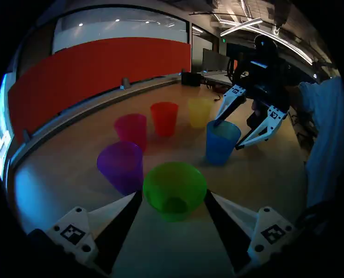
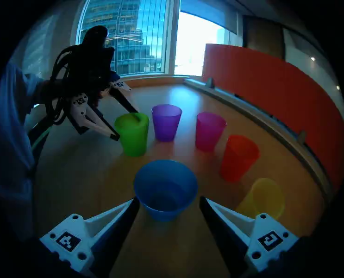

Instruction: Pour water

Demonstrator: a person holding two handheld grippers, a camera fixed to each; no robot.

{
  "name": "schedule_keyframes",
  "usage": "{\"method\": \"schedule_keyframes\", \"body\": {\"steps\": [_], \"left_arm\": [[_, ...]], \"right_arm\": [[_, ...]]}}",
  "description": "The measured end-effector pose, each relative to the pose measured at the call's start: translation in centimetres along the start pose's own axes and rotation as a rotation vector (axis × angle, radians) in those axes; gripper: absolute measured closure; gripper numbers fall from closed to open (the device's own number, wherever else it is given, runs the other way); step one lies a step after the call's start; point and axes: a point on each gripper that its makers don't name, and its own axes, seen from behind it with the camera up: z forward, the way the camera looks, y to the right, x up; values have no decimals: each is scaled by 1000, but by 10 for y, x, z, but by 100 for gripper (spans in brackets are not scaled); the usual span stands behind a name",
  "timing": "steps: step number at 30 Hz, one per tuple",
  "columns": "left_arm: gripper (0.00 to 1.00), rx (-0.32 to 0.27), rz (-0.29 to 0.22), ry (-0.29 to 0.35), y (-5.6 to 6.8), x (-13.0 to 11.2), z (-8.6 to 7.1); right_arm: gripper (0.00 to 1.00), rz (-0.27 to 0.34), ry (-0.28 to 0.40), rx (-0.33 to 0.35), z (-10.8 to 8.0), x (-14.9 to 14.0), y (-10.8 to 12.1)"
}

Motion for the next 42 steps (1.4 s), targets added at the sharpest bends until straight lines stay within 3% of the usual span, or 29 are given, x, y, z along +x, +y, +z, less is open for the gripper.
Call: {"method": "schedule_keyframes", "body": {"steps": [17, 21, 31, 42], "left_arm": [[2, -15, -15, -5, -2, 0, 13], [14, -21, -14, -8, 0, -1, 14], [14, -34, -1, -3, 6, -1, 15], [14, -35, -4, 1, 7, 1, 14]], "right_arm": [[0, 3, 21, 27, 16, 16, -3], [0, 0, 22, 28, 16, 17, -4], [0, -3, 23, 23, 18, 15, -3], [8, -12, 24, 21, 20, 12, -4]]}}
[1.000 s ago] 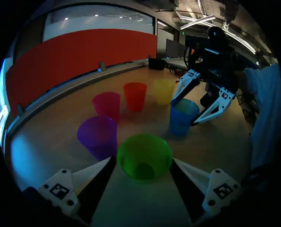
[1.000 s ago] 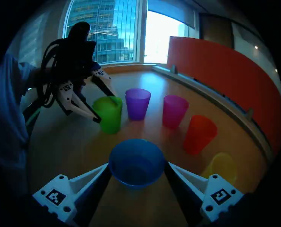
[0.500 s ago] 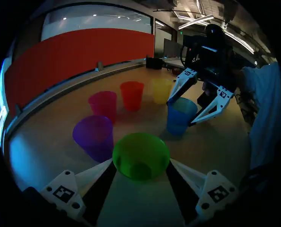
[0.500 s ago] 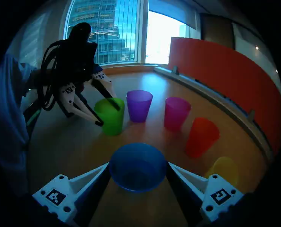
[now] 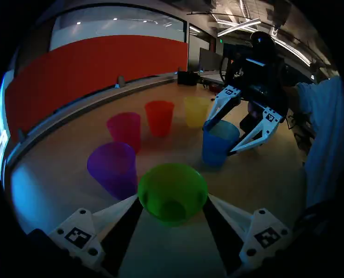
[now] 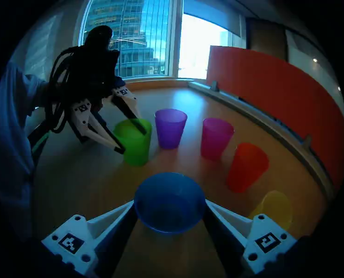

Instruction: Pour water

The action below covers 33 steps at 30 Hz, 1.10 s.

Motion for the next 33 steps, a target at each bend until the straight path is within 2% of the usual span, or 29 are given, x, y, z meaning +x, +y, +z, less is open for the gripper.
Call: {"method": "schedule_keyframes", "body": {"steps": [8, 15, 24, 33], "left_arm": [[14, 6, -7, 21, -1, 7, -4], [14, 17, -6, 52, 1, 19, -11], [14, 45, -1, 124, 1, 50, -24], [14, 58, -10, 210, 2, 87, -33]], "right_arm": [[9, 0, 19, -18, -3, 3, 1], [9, 17, 63, -36, -14, 18, 1], [9, 49, 141, -76, -35, 46, 6], [9, 54, 229, -121, -63, 82, 14]]}}
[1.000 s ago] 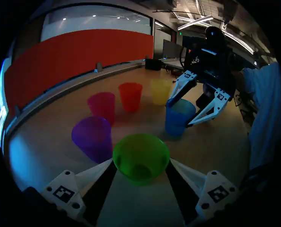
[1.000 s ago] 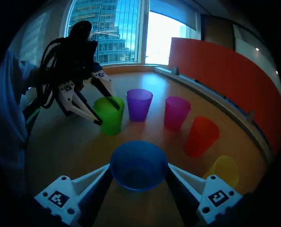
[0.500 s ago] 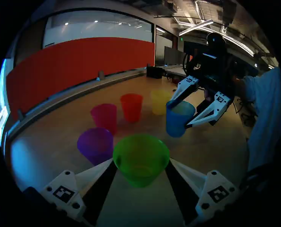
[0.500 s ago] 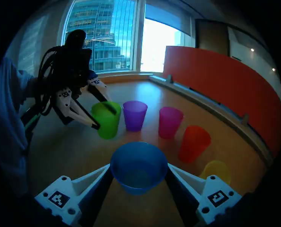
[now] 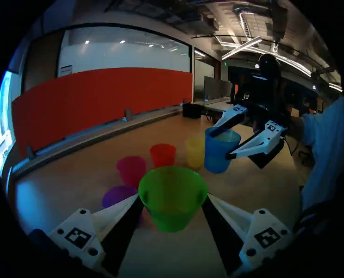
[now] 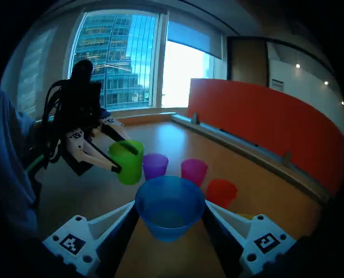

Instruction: Pour water

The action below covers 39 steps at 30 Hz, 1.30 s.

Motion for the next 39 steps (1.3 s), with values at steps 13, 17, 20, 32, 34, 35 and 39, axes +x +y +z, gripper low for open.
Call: {"method": "schedule_keyframes", "body": {"steps": [13, 17, 20, 32, 34, 35, 39], "left_arm": [[14, 7, 20, 116, 7, 65, -7], [14, -1, 28, 138, 14, 81, -10], [14, -8, 31, 153, 19, 89, -10], [14, -9, 61, 203, 28, 119, -14], [14, -10, 62, 213, 29, 123, -14], [14, -11, 62, 219, 29, 126, -15], [14, -16, 55, 242, 30, 136, -16]], "right_arm": [[9, -4, 114, -57, -25, 58, 9], [9, 1, 152, -66, -32, 75, 11], [9, 4, 179, -70, -38, 86, 12], [10, 7, 263, -87, -55, 124, 18], [9, 5, 271, -88, -56, 128, 19], [9, 4, 274, -88, -57, 131, 19], [9, -2, 281, -88, -59, 137, 20]]}}
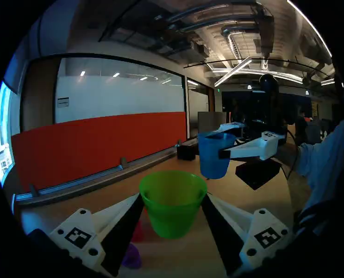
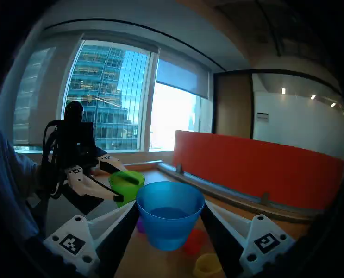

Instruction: Pour water

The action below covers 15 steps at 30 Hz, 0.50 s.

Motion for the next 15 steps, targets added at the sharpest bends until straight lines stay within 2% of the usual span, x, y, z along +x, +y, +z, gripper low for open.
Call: {"method": "schedule_keyframes", "body": {"steps": [15], "left_arm": [[14, -10, 9, 44, 5, 8, 5]], "right_arm": [[9, -58, -4, 10, 2, 10, 3]]}}
